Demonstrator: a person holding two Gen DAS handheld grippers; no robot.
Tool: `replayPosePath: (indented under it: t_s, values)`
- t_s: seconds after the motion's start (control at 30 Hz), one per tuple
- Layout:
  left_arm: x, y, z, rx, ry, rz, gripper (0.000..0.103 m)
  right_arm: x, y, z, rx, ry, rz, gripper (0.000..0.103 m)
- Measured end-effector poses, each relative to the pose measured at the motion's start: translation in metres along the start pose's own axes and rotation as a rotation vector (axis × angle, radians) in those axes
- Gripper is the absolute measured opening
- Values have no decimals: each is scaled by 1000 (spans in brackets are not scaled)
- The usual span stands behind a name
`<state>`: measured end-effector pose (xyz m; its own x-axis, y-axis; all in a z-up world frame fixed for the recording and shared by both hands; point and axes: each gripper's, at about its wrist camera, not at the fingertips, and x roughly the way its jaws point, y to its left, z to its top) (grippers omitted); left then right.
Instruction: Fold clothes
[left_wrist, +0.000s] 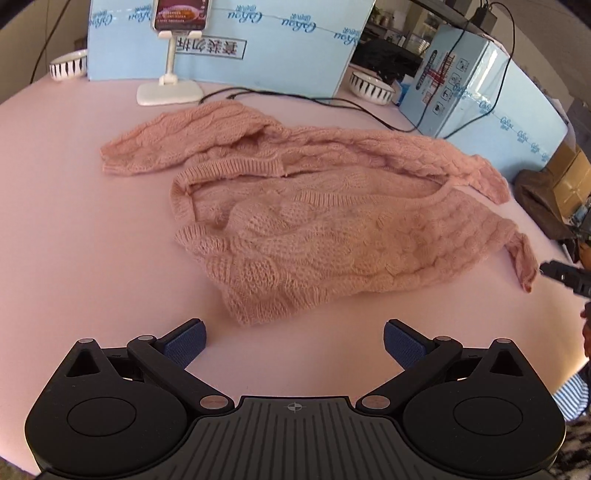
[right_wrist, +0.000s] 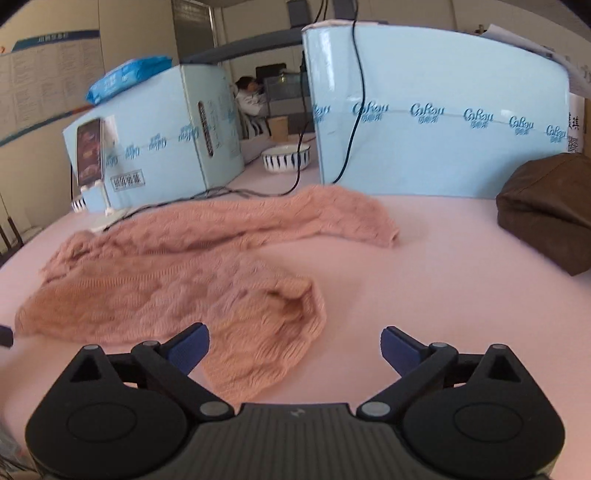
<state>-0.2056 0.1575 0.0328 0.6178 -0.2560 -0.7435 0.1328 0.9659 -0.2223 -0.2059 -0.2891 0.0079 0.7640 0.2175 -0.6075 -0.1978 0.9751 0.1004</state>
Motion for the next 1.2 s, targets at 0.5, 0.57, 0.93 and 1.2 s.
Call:
replayPosePath:
  t_s: [0.5, 0.57, 0.93, 1.2]
  values:
    - [21, -13, 13, 36, -109, -44, 24, 8, 2, -3, 28, -109, -119, 17]
    - [22, -14, 18, 40, -102, -57, 21, -2, -2, -2, -3, -142, -178, 17]
    - [15, -16, 49, 73, -133, -110, 19, -69, -31, -2, -194, -356, -362, 16]
    - [16, 10, 31, 33, -32, -65, 19, -43, -27, -58, -161, -137, -304, 33]
